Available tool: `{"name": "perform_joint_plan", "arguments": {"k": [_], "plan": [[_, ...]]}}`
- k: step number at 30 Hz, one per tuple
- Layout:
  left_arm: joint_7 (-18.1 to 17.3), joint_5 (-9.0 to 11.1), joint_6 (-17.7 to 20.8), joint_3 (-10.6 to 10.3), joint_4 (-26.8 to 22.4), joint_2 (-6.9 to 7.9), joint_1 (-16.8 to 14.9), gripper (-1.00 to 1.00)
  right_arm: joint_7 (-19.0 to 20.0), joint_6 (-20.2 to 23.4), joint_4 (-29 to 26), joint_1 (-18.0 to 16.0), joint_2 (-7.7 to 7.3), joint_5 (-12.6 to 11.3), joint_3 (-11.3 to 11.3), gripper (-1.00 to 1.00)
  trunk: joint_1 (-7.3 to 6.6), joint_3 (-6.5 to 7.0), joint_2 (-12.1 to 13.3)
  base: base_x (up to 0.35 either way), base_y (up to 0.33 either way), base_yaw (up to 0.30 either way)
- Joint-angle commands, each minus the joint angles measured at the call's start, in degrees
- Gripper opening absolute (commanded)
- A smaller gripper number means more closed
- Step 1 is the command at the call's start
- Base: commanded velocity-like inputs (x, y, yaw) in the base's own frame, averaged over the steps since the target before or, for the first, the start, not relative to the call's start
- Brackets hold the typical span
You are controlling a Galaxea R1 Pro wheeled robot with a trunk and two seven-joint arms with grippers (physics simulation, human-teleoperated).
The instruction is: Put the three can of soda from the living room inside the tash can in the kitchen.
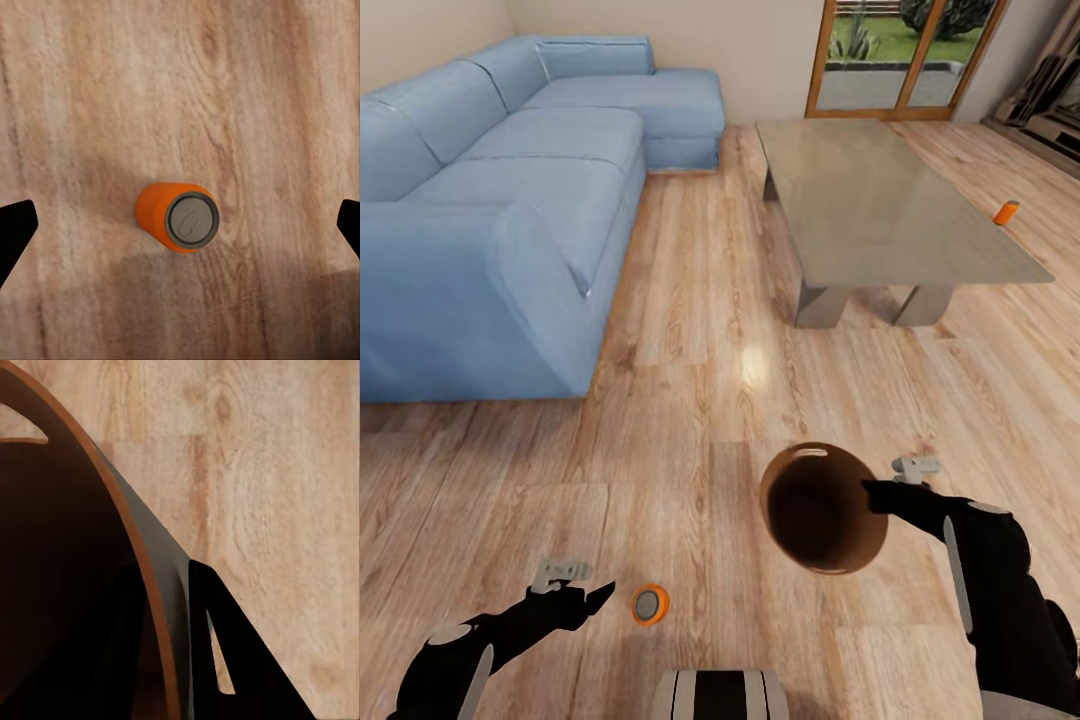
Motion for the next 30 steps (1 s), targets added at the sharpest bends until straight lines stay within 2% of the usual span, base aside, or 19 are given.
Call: {"name": "perform_joint_plan", "arguments": {"k": [1, 5, 11, 30], "plan": [[0.0, 0.0, 0.0, 0.0, 0.0, 0.00, 0.0, 1.00, 0.0, -0.1, 0.0, -0.3, 0.04, 0.6, 0.2, -1.00, 0.00, -0.07, 0.0, 0.000, 0.000, 0.000], [0.0, 0.0, 0.0, 0.0, 0.0, 0.01, 0.0, 1.00, 0.0, 0.0, 0.0, -1.5, 0.25, 0.5, 0.9, -1.00, 0.00, -0.32, 0.0, 0.000, 0.000, 0.000], [0.0, 0.0, 0.0, 0.0, 0.1, 0.10, 0.0, 1.00, 0.0, -0.4, 0.0, -1.7, 1.68, 0.6, 1.0, -1.00, 0.00, -0.71, 0.0, 0.000, 0.000, 0.000], [-0.1, 0.0, 0.0, -0.2, -0.1, 0.03, 0.0, 1.00, 0.0, -0.5, 0.0, -1.8, 2.00, 0.5, 0.5, -1.00, 0.00, -0.97, 0.0, 0.000, 0.000, 0.000]]}}
